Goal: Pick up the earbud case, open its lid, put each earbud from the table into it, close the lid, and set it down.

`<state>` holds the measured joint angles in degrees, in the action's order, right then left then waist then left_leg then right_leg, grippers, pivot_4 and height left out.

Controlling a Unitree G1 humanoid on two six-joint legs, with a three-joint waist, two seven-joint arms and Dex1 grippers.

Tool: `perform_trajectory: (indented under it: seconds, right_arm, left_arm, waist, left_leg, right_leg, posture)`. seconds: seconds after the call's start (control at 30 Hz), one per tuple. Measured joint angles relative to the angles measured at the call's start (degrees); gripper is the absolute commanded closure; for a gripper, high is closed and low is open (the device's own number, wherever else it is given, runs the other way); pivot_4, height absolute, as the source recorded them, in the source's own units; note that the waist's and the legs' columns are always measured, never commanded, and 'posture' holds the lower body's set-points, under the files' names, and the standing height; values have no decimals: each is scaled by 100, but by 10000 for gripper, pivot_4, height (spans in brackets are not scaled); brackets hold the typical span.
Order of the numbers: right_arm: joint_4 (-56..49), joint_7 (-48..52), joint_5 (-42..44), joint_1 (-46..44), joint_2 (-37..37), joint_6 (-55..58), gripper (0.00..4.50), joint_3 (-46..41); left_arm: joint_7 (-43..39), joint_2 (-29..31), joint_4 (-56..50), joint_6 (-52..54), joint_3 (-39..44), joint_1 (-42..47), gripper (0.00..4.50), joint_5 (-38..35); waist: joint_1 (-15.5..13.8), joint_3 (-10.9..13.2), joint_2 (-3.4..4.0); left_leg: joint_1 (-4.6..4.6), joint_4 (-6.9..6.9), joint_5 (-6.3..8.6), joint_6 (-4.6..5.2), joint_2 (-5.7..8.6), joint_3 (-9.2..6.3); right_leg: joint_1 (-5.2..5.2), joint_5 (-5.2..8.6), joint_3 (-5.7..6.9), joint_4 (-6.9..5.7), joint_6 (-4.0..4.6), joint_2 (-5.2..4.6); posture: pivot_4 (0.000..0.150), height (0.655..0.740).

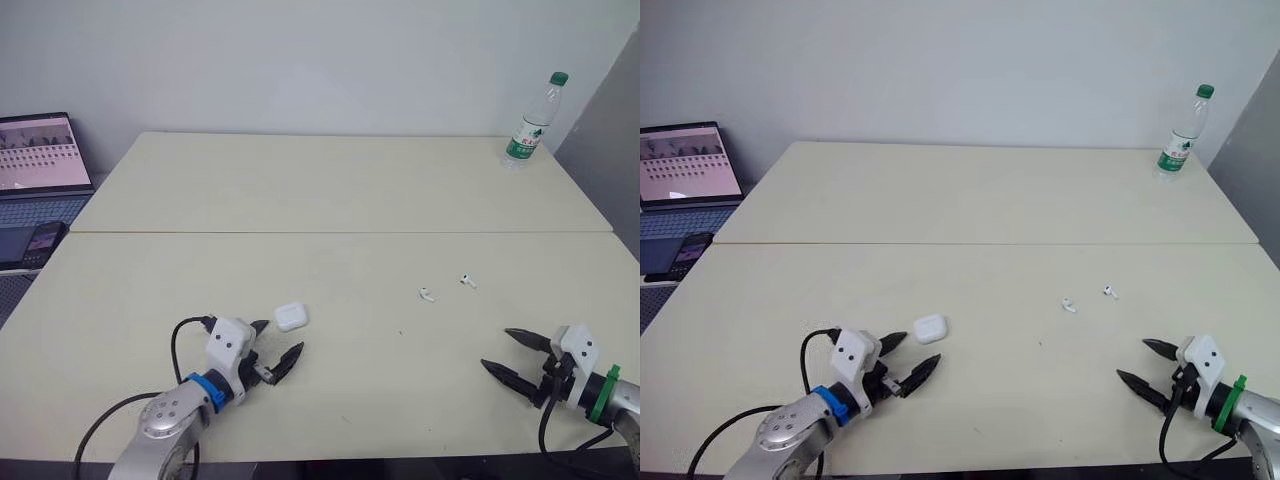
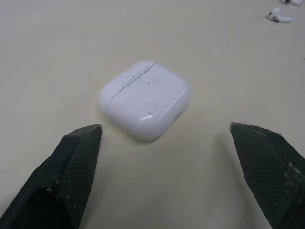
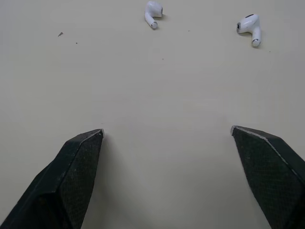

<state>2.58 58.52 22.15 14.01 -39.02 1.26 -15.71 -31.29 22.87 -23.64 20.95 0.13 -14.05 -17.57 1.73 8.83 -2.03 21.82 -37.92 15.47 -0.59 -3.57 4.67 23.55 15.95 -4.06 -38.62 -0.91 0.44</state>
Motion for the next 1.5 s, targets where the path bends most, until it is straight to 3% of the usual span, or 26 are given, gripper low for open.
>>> perform_trajectory:
  seconds: [0.67, 1.0, 1.2, 1.37, 1.5]
  right_arm:
    - [-638, -241, 87, 218, -8, 369, 181, -250]
    - [-1396, 194, 1022, 589, 128, 611, 181, -368]
    - [-1793, 317, 1126, 621, 128, 671, 181, -338]
    - [-1822, 316, 1123, 547, 130, 680, 0, -330]
    - [-1820, 332, 1113, 534, 131, 668, 0, -330]
  left_arm:
    - [-73, -180, 648, 192, -626, 1157, 0, 128]
    - [-88, -56, 663, 253, -661, 1267, 0, 228]
    - [-88, -51, 750, 257, -662, 1284, 0, 249]
    - [-89, -51, 751, 251, -654, 1278, 15943, 245]
    - [-90, -50, 751, 235, -651, 1271, 17389, 246]
  waist:
    - [-4, 0, 2]
    - [3, 1, 3]
    - [2, 1, 3]
    - [1, 1, 3]
    - [-2, 1, 3]
  left_leg:
    - [2, -1, 0, 0, 1, -5]
    - [1, -1, 0, 0, -1, -5]
    - [1, -3, 0, 0, 0, -6]
    - [1, -2, 0, 0, 0, -6]
    - [2, -2, 0, 0, 1, -5]
  right_leg:
    - [-1, -20, 0, 0, -36, 8]
    - [-2, -21, -1, -1, -38, 8]
    - [-2, -22, 0, 0, -40, 7]
    - [-2, -22, -1, 0, -39, 7]
    - [-2, -22, -1, 0, -39, 7]
  posture:
    - [1500, 7362]
    - [1500, 7362]
    - [1500, 7362]
    - [1500, 7362]
    - [1500, 7362]
